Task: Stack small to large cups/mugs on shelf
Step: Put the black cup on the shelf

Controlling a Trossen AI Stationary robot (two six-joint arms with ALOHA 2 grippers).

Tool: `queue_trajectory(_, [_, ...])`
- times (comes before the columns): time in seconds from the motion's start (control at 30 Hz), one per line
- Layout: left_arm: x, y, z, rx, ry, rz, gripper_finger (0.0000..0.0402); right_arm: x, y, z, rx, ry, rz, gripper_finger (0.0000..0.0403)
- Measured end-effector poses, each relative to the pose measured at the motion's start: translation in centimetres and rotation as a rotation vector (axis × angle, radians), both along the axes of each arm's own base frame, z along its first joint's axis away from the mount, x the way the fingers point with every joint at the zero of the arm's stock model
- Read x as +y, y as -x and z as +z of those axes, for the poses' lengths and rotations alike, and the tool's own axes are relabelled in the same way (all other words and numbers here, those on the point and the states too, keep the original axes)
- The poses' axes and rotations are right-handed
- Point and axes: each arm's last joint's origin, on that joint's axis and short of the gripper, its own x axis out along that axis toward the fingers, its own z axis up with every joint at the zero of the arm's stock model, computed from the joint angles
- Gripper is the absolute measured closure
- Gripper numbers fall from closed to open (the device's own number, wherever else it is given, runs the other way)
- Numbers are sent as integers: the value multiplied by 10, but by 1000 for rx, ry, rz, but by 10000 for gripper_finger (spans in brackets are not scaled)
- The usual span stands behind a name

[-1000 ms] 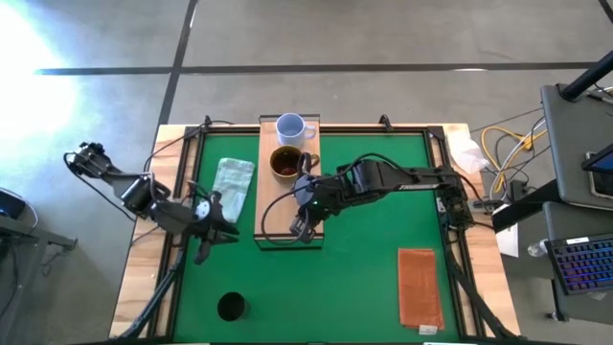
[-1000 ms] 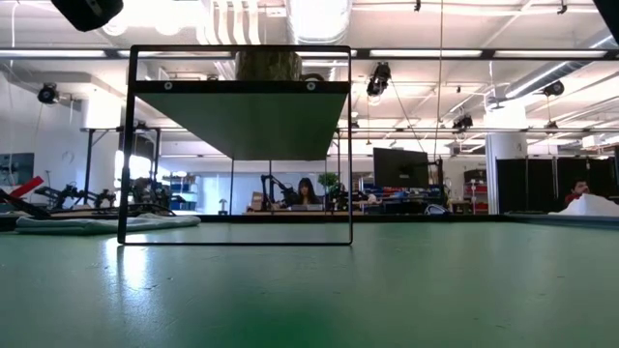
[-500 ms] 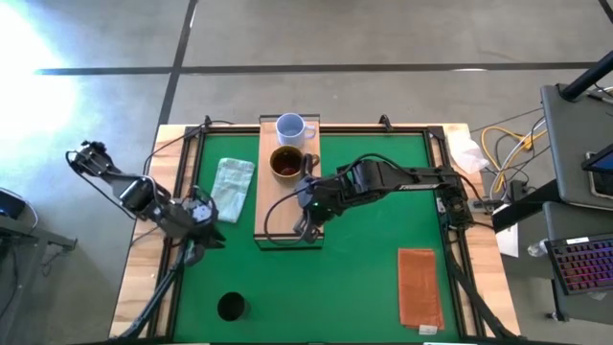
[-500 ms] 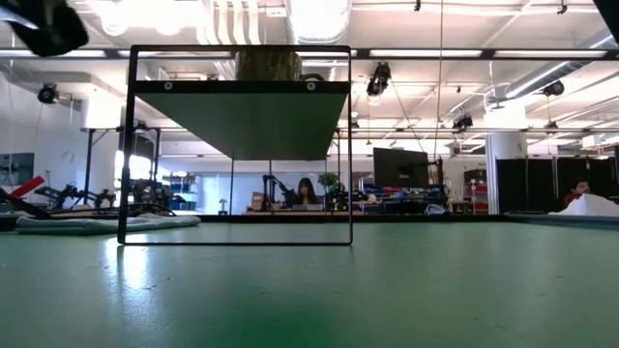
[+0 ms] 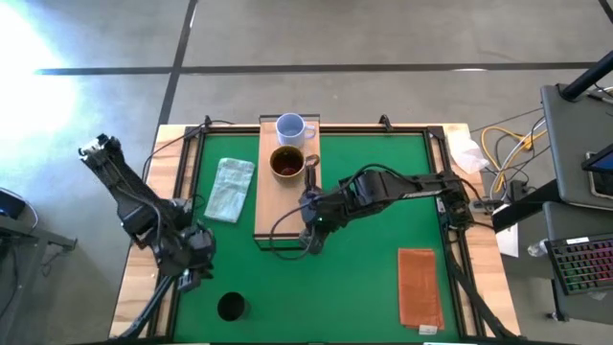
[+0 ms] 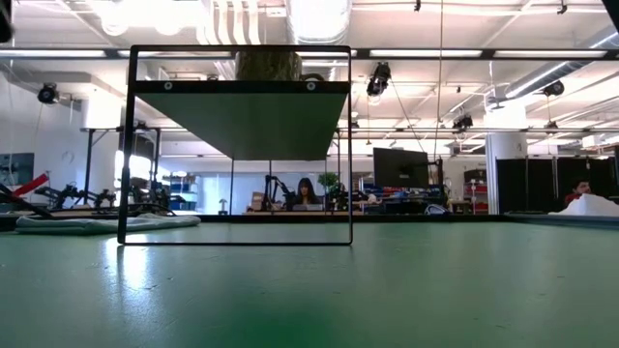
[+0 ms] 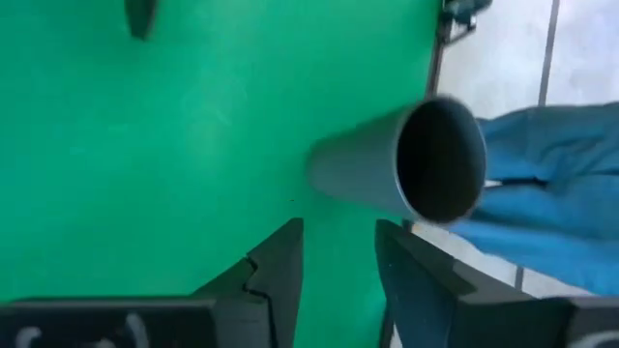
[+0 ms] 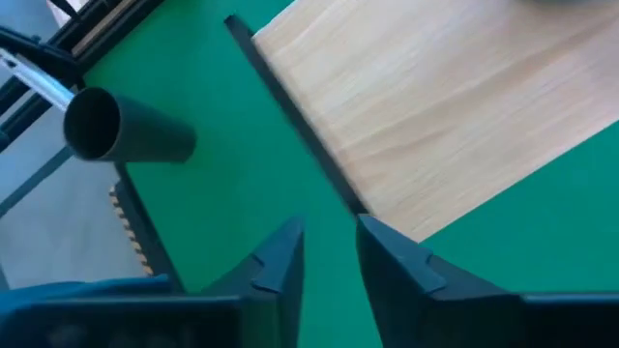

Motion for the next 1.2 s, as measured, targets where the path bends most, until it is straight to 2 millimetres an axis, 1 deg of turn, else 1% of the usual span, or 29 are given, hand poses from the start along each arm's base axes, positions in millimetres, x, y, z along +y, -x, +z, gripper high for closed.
queue_trajectory(0.1, [-10,1,-1,1,25,-19,274,9,2,0,1,-18,-18,283])
queue_trajectory(0.17, [-14,0,-3,13,35,-2,272,13,3,0,1,-29,-42,268])
queue_trajectory(0.3, [-21,-4,-10,59,22,45,271,23,8,-1,18,-32,-130,252])
queue_trajectory(0.5, [-35,-13,-19,56,10,25,271,43,23,-5,94,-25,-208,250])
queue_trajectory(0.67, [-47,-22,-20,2,50,-3,271,59,30,-5,95,-49,-234,250])
queue_trajectory(0.8, [-51,-26,-22,10,58,23,271,69,34,-5,87,-36,-220,250])
queue_trajectory(0.93, [-50,-29,-18,10,2,59,271,75,37,-5,63,32,-186,250])
queue_trajectory(1.03, [-46,-31,-17,56,-54,134,271,76,38,-5,57,78,-152,250])
queue_trajectory(1.1, [-47,-33,-17,83,-47,182,271,77,40,-5,67,94,-137,250])
queue_trajectory(1.2, [-53,-37,-13,84,-25,199,272,79,44,-6,83,133,-117,250])
